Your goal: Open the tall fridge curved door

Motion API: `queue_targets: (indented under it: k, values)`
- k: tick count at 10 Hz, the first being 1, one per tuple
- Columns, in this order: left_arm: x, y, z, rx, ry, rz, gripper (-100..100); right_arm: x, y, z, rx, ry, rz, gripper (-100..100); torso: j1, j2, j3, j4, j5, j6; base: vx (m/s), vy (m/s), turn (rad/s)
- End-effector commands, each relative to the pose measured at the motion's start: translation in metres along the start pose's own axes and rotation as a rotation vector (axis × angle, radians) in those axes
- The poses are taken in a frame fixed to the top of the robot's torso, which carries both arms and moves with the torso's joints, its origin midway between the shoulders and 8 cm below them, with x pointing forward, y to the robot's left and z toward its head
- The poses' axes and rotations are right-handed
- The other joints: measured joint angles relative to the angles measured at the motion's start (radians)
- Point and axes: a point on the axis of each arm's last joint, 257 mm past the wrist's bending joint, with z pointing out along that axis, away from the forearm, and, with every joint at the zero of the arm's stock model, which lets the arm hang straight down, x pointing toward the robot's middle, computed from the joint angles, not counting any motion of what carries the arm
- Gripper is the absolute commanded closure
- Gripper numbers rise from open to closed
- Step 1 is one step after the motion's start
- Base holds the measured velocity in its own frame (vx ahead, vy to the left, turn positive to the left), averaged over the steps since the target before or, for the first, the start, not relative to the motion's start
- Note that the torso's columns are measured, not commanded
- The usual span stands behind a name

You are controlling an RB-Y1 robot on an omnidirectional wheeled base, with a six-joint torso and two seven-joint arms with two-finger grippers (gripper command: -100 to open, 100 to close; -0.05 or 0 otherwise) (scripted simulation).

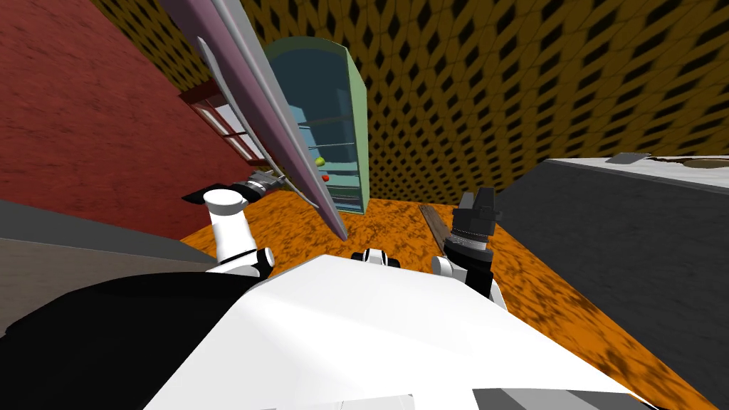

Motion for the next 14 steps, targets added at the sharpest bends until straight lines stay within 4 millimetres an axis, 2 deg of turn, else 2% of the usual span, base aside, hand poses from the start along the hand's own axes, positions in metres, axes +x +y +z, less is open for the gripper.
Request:
queue_targets:
  k: [1,3,4,5,9,10,14]
  values:
    - [0.022,0.002,-0.003,-0.012,0.049,0.01,100,0.0,0.0,0.0,0.0,0.0,0.0,0,0.001,-0.002,-0.001,0.0,0.0,0.0,-0.122,0.206,-0.005]
    - [0.038,0.017,-0.007,-0.057,0.089,0.011,100,0.0,0.0,0.0,0.0,0.0,0.0,0,-0.005,-0.005,-0.004,-0.001,-0.003,0.003,-0.161,0.236,0.009]
    - [0.025,0.021,-0.005,-0.064,0.059,0.0,100,0.0,0.0,0.0,0.0,0.0,0.0,0,-0.003,0.002,0.0,0.0,-0.002,0.003,-0.111,0.137,-0.014]
    - [0.033,0.031,-0.007,-0.09,0.08,-0.004,100,0.0,0.0,0.0,0.0,0.0,0.0,0,-0.009,0.0,0.001,-0.003,0.001,0.0,-0.058,0.139,0.018]
    - [0.053,0.053,-0.014,-0.156,0.135,-0.008,100,0.0,0.0,0.0,0.0,0.0,0.0,0,0.006,-0.001,-0.001,-0.002,0.004,0.0,-0.108,0.263,-0.023]
    - [0.053,0.053,-0.014,-0.156,0.135,-0.008,100,0.0,0.0,0.0,0.0,0.0,0.0,0,0.004,-0.001,0.0,-0.002,0.004,0.0,-0.072,0.223,-0.001]
    - [0.073,0.075,-0.024,-0.222,0.192,-0.01,100,0.0,0.0,0.0,0.0,0.0,0.0,0,-0.003,-0.004,-0.003,-0.003,0.002,0.002,-0.108,0.263,-0.013]
